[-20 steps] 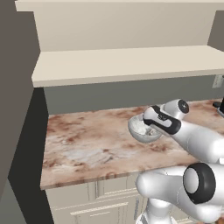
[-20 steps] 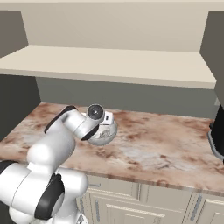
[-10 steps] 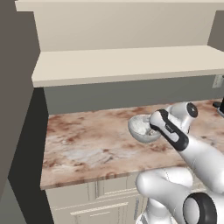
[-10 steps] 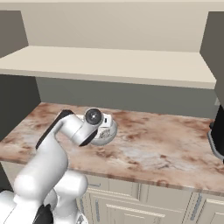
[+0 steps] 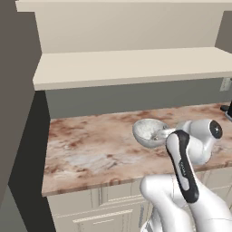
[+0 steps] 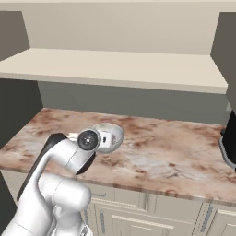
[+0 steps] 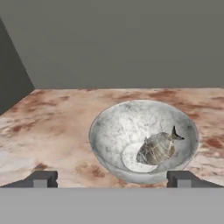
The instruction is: Retrieve the bowl from the cabinet, then place the raw meat into the bowl to avoid contamination.
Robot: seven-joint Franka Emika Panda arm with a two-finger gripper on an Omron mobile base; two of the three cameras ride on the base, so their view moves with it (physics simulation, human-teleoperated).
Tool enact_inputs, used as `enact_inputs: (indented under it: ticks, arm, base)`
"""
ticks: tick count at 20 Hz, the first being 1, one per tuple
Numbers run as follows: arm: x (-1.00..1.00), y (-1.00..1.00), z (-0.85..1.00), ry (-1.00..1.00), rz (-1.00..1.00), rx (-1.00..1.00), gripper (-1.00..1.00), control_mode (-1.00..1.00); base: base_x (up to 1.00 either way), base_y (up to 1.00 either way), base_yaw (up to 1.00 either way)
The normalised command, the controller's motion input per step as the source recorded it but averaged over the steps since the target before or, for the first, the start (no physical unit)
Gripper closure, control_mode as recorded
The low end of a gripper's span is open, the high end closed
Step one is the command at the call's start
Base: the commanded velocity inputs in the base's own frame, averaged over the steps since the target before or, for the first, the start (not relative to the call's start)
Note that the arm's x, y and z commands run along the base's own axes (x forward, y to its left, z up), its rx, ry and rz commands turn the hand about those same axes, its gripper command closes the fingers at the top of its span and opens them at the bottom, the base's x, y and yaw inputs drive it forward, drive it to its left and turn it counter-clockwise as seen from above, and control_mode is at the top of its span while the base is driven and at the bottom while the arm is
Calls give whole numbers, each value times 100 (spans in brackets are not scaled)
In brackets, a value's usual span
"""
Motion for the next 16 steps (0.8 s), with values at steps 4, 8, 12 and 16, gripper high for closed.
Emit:
enact_inputs:
  ticks: [4,8,12,16]
  arm:
    - [-92,-3,31,-8,0,0,-100,-100]
    - [-81,0,51,-17,0,0,-100,-100]
    - [-74,0,49,-30,0,0,-100,-100]
    - [-62,0,35,-44,2,1,-100,-100]
  base:
    - [0,0,0]
    - [0,0,0]
    - [0,0,0]
    - [0,0,0]
